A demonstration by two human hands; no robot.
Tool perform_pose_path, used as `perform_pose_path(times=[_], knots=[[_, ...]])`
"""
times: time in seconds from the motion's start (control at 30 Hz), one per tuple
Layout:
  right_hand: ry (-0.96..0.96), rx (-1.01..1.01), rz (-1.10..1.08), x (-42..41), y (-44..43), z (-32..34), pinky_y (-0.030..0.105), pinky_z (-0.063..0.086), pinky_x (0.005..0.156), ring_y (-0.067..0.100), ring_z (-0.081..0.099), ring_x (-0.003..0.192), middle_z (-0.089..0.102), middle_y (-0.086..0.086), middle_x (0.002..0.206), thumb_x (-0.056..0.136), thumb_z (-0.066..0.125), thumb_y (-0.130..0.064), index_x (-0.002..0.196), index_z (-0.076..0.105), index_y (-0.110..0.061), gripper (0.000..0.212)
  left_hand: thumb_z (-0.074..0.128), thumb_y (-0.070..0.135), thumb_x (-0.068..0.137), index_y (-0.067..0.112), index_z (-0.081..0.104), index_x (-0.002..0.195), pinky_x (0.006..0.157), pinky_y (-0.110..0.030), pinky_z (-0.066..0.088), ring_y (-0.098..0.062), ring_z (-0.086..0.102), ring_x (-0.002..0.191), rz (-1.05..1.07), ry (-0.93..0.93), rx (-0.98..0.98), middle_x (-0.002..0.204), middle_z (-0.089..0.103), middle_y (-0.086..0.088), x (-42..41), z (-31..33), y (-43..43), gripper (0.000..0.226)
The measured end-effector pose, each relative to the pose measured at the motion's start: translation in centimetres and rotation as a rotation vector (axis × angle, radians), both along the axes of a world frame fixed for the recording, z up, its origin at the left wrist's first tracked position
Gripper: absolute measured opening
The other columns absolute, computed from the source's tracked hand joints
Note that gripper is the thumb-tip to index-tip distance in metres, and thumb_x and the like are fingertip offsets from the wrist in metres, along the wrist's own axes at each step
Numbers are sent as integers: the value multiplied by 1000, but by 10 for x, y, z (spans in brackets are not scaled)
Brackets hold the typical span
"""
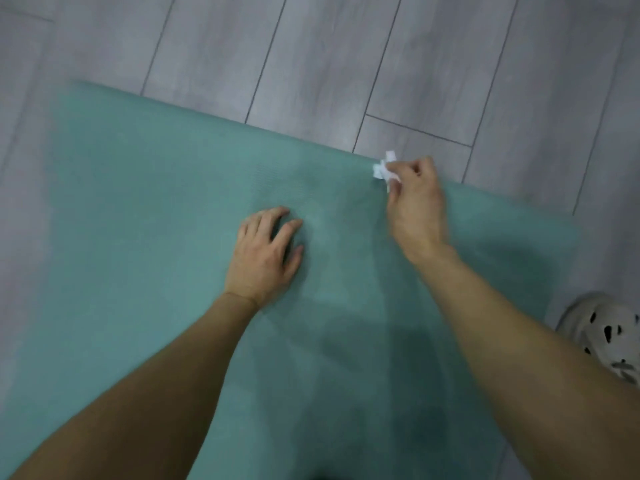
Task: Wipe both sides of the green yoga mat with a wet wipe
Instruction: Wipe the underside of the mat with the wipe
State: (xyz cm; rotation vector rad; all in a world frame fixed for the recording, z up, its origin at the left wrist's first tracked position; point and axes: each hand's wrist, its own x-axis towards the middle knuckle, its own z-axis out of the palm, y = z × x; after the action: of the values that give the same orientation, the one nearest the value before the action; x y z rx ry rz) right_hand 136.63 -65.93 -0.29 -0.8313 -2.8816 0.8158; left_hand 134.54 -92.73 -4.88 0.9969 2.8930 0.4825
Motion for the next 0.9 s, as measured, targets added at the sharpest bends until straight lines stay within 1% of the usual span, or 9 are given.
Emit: perform_pose_path(times=[0.1,0.17,0.27,0.33,0.4,0.5,0.7,0.77,0.9], knots=[[31,-68,-249,-5,-11,5,38,46,88,35,61,91,55,17,117,101,59,-9,126,71,-6,27,77,46,90,21,66,127,109,-52,42,-38,51,125,346,-10,15,137,54,-11,-13,23,-25,47],[80,-139,-274,-41,-49,2,38,44,86,35,62,91,55,18,117,101,59,-7,124,72,-5,27,85,68,68,26,51,141,118,-51,35,-36,41,138,665,-118,-46,147,44,-11,-29,31,-48,91],[90,-190,45,-100,-126,4,43,51,86,36,61,95,53,15,117,104,54,-10,127,69,-7,28,82,92,30,30,1,165,129,-59,12,-34,1,162,973,-454,-229,173,4,-18,-55,36,-74,169],[69,-180,241,-116,-153,11,46,54,88,34,59,98,51,12,118,104,53,-7,127,68,-9,28,78,94,16,32,-25,162,126,-67,2,-32,-20,161,1010,-674,-304,173,-22,-17,-68,34,-82,189],[65,-170,258,-106,-145,10,43,53,88,30,59,96,50,8,114,101,54,-2,127,69,-12,32,74,94,9,34,-36,157,123,-72,-1,-32,-29,158,991,-843,-305,169,-33,-15,-78,33,-82,194],[62,-120,48,-52,-96,8,41,52,87,23,55,84,51,6,105,99,62,-7,123,74,-14,28,67,100,4,37,-45,150,121,-74,-7,-34,-38,153,933,-954,-324,163,-45,-13,-80,31,-86,194],[54,-28,-340,-10,-50,13,39,48,87,37,62,83,59,20,108,92,65,-12,118,76,-8,28,77,94,7,36,-55,139,116,-79,-8,-40,-46,146,825,-1013,-330,154,-55,-17,-83,29,-97,196],[102,-94,-289,-57,-97,6,36,45,85,36,63,84,60,20,109,93,68,-8,117,76,-7,25,78,91,6,36,-56,138,115,-81,-7,-41,-47,145,801,-1024,-346,153,-56,-18,-85,29,-99,196],[134,-161,176,-156,-216,5,41,53,76,34,64,86,58,16,116,98,64,-6,112,75,-9,18,86,86,17,34,-57,138,115,-80,-10,-41,-50,143,794,-1040,-372,149,-59,-18,-85,28,-97,195]])
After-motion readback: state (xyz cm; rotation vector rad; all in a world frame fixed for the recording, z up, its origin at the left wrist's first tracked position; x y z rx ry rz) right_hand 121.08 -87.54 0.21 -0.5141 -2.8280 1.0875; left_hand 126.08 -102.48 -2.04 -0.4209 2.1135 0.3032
